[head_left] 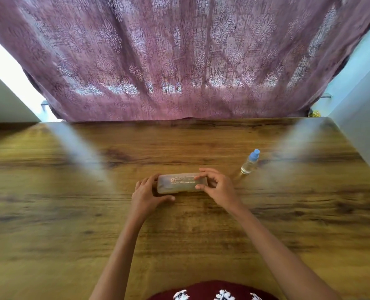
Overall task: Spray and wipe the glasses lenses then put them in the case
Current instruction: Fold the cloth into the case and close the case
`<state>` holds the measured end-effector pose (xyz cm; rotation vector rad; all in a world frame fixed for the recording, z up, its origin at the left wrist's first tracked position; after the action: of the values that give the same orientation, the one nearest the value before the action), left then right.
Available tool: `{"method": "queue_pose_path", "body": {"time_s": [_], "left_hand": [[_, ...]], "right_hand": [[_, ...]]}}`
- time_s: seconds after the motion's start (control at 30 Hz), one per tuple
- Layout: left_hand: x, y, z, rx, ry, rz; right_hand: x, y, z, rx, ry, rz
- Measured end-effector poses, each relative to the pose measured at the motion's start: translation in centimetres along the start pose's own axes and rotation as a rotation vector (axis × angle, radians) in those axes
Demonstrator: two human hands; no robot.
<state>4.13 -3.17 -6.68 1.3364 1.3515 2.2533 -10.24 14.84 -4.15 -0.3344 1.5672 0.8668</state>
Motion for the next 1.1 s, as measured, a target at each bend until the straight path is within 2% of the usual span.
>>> {"method": "queue_pose_path", "body": {"time_s": [0.1, 0.23, 0.37, 0.47, 0.57, 0.67, 1.1], "left_hand": [[0.3, 0.0, 0.1, -0.065, 0.052, 0.021], [0.9, 0.5, 0.0, -0.013, 0.079, 0.085], [0.5, 0.0, 0.1, -0.073, 0.173, 0.319], [0.6, -0.2, 0.0, -0.098, 0.184, 0.471], [1.0, -0.1, -0.2, -0.063, 0.171, 0.570], [1.4, 0.1, -0.5, -0.016, 0.173, 0.545], [1.7, -0.9, -1.3, -0.031, 0.242, 0.536]], "right_hand": [[0.8, -0.2, 0.2, -0.029, -0.110, -0.011], [1.5, 0.3, 0.2, 0.051, -0.254, 0.048], [2.1, 0.1, 0.5, 0.050, -0.377, -0.183], [1.9, 0.2, 0.6, 0.055, -0.396, -0.300], [1.5, -0.1, 0.7, 0.020, -0.447, -0.561], [1.4, 0.0, 0.7, 0.056, -0.468, -0.619], [2.1, 0.2, 0.5, 0.145, -0.514, -0.637]]}}
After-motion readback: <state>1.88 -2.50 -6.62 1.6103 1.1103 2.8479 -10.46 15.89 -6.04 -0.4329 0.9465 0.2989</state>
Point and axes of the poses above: each hand's wrist, its own z-axis away from the middle knuckle, its own y-axis out of the back of the hand, x = y × z, the point moved 7 cm from there along -z, towards the middle knuckle, and after that the axes turned 5 degrees about -z, right-handed, at the moved point
